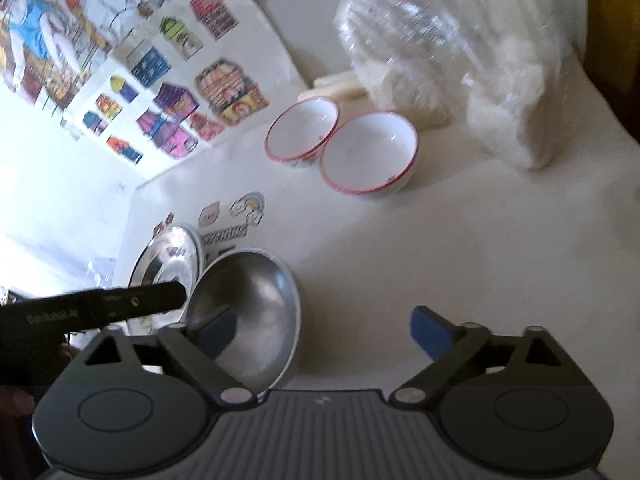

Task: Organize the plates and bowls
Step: 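Open both grippers and move toward the white red-rimmed bowls, then close both grippers on the rim of a white red-rimmed bowl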

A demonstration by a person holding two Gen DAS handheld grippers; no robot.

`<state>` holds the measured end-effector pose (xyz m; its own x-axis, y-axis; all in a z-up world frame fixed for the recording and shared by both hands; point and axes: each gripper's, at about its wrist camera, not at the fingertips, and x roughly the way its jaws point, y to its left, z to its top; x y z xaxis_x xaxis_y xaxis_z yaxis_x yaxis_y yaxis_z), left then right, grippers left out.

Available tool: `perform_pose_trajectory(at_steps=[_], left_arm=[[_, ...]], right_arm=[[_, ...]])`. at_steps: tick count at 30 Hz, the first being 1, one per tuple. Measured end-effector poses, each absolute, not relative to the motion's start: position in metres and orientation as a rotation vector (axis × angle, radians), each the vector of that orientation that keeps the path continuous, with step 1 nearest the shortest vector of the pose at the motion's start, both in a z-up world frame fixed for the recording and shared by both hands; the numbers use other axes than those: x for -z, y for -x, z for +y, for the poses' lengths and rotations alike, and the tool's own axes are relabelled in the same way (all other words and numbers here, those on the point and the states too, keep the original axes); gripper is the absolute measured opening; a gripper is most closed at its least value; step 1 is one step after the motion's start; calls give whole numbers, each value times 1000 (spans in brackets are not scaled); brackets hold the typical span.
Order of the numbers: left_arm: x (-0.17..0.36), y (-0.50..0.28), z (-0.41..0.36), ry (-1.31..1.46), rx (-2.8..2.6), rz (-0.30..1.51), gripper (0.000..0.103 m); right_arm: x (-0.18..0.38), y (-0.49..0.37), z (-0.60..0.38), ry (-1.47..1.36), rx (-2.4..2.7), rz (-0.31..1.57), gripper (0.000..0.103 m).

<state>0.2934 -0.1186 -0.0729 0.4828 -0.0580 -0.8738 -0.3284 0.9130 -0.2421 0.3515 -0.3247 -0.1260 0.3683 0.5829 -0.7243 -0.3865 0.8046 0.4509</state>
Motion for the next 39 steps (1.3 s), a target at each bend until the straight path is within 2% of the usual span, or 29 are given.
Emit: perform_pose_trajectory(at_steps=[16, 26, 30, 34, 39], left_arm=[[87, -375, -144, 327, -115, 1017, 102], [122, -439, -156, 350, -92, 1092, 102], [130, -446, -161, 345, -115, 1119, 102], [133, -448, -164, 333, -151, 1118, 102], [133, -450, -165, 324, -187, 1118, 102]], right_arm=[[143, -385, -367, -289, -499, 926, 103], [162, -421, -365, -370, -486, 926, 102], [164, -429, -360, -364, -490, 910, 98], [168, -435, -359, -397, -495, 921, 85], [170, -440, -356, -416, -508, 916, 79]])
